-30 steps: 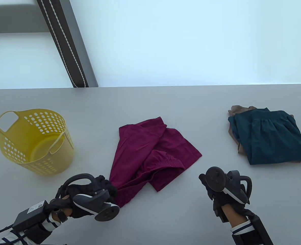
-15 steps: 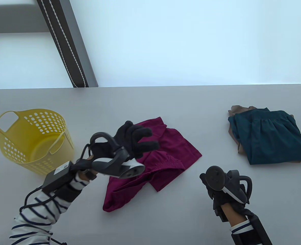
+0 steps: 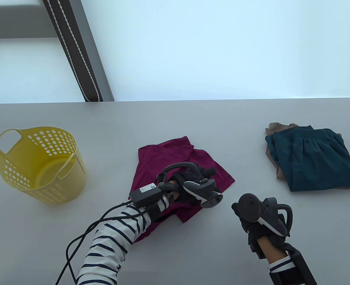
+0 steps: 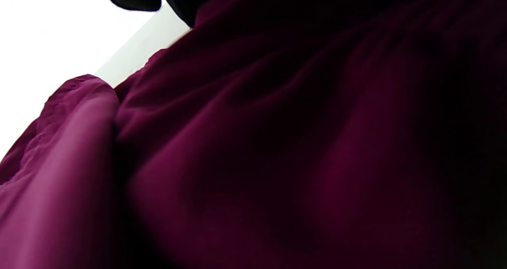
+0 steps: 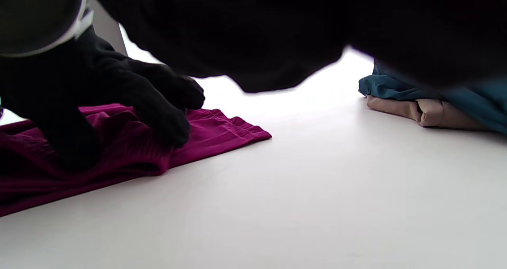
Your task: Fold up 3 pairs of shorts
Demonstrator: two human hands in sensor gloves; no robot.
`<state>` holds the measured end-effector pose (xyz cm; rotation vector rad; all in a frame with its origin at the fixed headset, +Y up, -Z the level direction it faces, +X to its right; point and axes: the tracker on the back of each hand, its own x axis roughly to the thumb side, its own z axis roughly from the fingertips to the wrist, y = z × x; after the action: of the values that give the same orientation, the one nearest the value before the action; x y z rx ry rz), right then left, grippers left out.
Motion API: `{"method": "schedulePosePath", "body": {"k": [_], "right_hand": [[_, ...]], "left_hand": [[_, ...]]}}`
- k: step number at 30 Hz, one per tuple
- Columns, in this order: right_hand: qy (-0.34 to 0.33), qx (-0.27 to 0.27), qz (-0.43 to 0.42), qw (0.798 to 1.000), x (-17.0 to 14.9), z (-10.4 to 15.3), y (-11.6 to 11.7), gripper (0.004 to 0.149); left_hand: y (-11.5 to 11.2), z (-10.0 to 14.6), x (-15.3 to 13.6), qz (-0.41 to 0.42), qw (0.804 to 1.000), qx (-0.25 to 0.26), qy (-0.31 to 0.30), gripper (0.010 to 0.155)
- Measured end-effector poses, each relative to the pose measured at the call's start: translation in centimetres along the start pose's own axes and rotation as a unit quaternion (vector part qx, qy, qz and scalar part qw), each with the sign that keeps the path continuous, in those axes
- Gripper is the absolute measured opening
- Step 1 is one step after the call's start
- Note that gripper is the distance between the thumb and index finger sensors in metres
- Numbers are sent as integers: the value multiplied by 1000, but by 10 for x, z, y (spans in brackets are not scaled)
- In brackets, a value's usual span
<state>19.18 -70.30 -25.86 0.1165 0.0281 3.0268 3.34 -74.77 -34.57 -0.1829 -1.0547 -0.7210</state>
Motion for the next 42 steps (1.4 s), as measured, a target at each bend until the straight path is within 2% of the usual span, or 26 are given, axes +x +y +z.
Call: {"method": "schedulePosePath", "body": {"k": [2,6,10,12,13,14,15,16,18,19,21,24,25,28,32,34,35,38,39,40,42], "right_hand": [[-2,1,0,1000,0,0,0,40],[-1,0,-3,1000,1,0,0,40],[-13,-11,-34,999,3,1,1,43],[-29,-11,-69,997,4,2,2,53],[-57,1,-117,992,6,2,6,66],[-65,8,-133,989,7,2,7,71],[-84,28,-174,981,8,1,11,82],[-88,35,-189,977,9,1,13,88],[-98,61,-234,965,11,0,22,98],[-97,67,-240,964,12,-1,24,100],[-84,71,-246,963,11,-2,31,98],[-71,76,-292,951,9,-3,34,90],[-59,70,-307,947,8,-4,33,80],[-43,41,-315,947,5,-4,24,67],[-42,26,-273,961,2,-4,15,63],[-42,21,-289,956,0,-5,12,61],[-49,27,-311,949,0,-5,11,60],[-90,55,-417,903,2,-7,2,56],[-102,59,-458,881,4,-7,-4,54],[-108,61,-486,865,4,-7,-9,54],[-135,53,-557,818,6,-7,-28,53]], "left_hand": [[2,3,1,20,999,30,0,72],[3,4,3,40,998,38,5,57],[20,15,-3,68,991,112,38,50],[36,26,-12,131,977,158,53,48],[46,34,-19,167,966,187,64,46],[57,42,-27,202,951,221,80,45],[66,51,-34,233,935,251,93,44],[73,57,-40,251,924,270,100,42],[91,76,-55,307,888,322,113,40],[96,83,-59,322,879,333,113,40],[109,100,-67,340,861,361,115,42],[120,126,-75,316,849,400,138,43],[122,131,-77,308,848,406,145,43],[121,158,-86,298,835,431,168,45],[111,191,-102,298,809,457,217,46],[105,206,-110,301,803,459,230,50],[103,215,-114,300,801,461,237,53],[98,240,-120,275,801,466,256,69],[98,249,-123,260,802,466,267,74],[97,256,-124,248,803,465,278,75],[98,276,-131,219,800,464,310,64]]}}
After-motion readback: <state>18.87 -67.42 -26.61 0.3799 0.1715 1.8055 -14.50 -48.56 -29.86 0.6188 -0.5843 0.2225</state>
